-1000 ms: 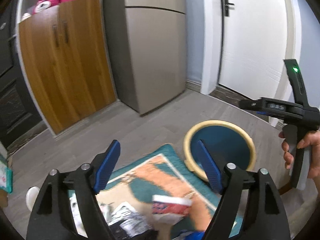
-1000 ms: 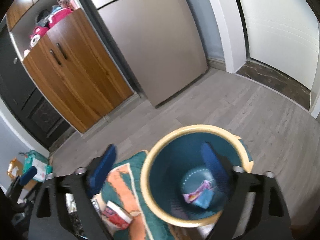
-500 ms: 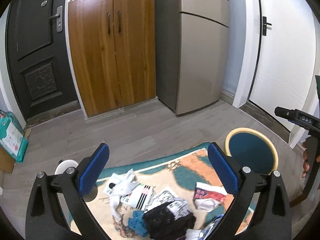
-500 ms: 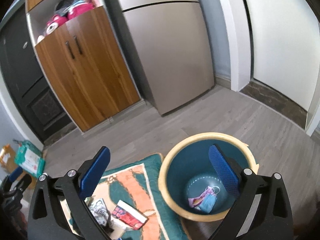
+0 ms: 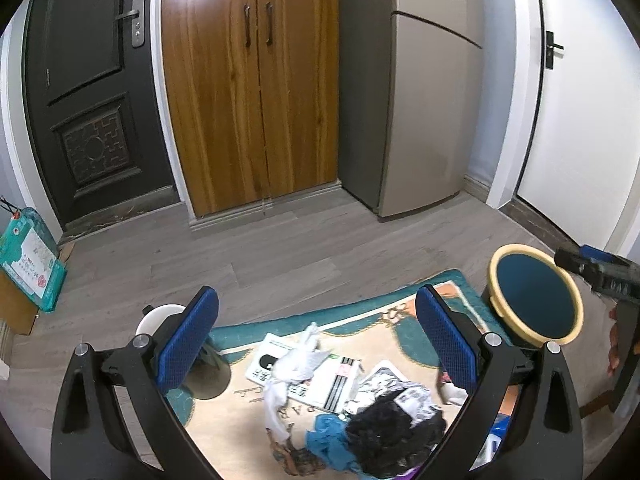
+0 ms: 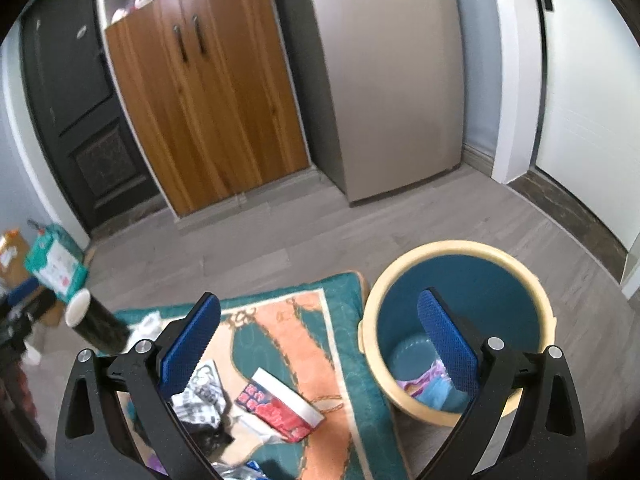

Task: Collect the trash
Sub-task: 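Move both open tools back over the mat, then grasp the white tissue with the left tool while the right tool grasps the red-and-white box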

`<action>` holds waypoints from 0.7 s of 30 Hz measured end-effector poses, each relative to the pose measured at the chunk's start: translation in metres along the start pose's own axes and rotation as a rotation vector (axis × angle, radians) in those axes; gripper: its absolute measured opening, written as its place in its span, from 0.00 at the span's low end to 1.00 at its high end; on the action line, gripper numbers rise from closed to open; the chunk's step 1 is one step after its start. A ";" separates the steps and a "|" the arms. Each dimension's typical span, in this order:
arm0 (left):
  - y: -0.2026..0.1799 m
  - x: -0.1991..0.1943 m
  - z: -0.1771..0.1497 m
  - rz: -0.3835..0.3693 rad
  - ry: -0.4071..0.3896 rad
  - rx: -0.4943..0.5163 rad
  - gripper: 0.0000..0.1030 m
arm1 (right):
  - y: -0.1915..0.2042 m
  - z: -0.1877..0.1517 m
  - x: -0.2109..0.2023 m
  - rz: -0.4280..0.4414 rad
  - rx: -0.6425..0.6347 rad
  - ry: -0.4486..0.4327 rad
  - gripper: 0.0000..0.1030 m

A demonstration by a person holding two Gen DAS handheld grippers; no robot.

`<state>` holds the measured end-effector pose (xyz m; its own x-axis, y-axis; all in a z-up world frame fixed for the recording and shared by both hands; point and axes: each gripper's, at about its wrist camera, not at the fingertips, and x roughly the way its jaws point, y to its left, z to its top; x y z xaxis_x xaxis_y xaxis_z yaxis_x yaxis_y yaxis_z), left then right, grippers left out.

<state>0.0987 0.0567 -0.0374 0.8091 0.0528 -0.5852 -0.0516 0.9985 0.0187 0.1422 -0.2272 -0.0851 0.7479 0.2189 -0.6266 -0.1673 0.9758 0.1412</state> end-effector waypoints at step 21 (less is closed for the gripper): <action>0.010 0.075 -0.041 -0.008 0.226 0.060 0.94 | 0.017 -0.039 0.064 -0.020 -0.063 0.209 0.95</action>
<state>0.1346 0.0700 -0.1144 0.6573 0.0472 -0.7522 -0.0057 0.9983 0.0577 0.1622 -0.1969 -0.1531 0.6034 0.1883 -0.7749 -0.1982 0.9766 0.0830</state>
